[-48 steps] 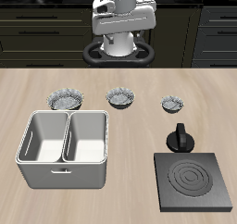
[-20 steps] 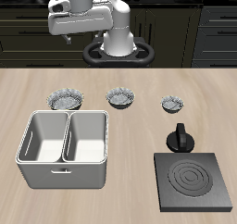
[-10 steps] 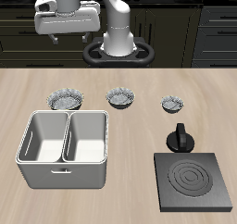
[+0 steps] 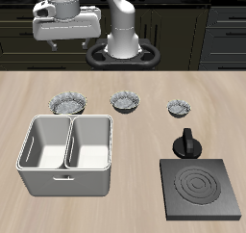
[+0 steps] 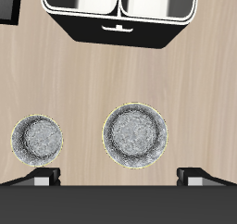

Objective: Place the largest bowl inside the right compartment of the bowl drainer

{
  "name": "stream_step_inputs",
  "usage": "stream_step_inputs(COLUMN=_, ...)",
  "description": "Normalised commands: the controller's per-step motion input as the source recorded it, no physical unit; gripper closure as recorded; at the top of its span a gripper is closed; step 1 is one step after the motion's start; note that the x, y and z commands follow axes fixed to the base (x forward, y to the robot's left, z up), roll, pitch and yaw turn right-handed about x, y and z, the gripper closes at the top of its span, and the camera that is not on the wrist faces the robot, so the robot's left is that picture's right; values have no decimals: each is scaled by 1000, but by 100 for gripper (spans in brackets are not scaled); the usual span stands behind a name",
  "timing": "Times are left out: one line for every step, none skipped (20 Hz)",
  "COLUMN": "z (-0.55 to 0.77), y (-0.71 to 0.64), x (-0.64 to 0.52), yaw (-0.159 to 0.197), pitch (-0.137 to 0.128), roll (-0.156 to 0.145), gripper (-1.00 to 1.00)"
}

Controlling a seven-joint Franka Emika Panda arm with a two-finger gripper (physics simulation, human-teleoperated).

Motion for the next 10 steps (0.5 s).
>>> stream_step_inputs(z=-314, y=67, x=50, yaw=33, pitch=6, roll=6, gripper=-100)
stream_step_inputs(z=-336, y=77, x=54, yaw=19, pitch=12, roll=-17, gripper=-100)
stream_step_inputs(z=-402, y=-17, x=30, yaw=-16, pitch=52, roll=17, gripper=-100)
stream_step_inputs(z=-347, y=47, x=17, yaw=37, pitch=7, roll=-10, gripper=-100)
stream_step_inputs(z=-9, y=74, x=12, yaw=0, pitch=0, roll=0, gripper=-100)
stream_step_inputs(z=-462, y=-38, x=30, yaw=-2, pitch=18, roll=-16, gripper=-100)
stream_step_inputs(z=-328, y=-7, x=-8, yaw=-51, pitch=46, roll=-44, gripper=-100)
stream_step_inputs(z=-115, y=61, x=12, yaw=8, pitch=-26, roll=13, gripper=-100)
stream_step_inputs(z=-388, y=-296, x=-79, yaw=12, pitch=-129, roll=-112, gripper=-100)
stream_step_inputs(z=-356, y=-184, x=-67, yaw=-118, pitch=20, roll=-19, gripper=-100)
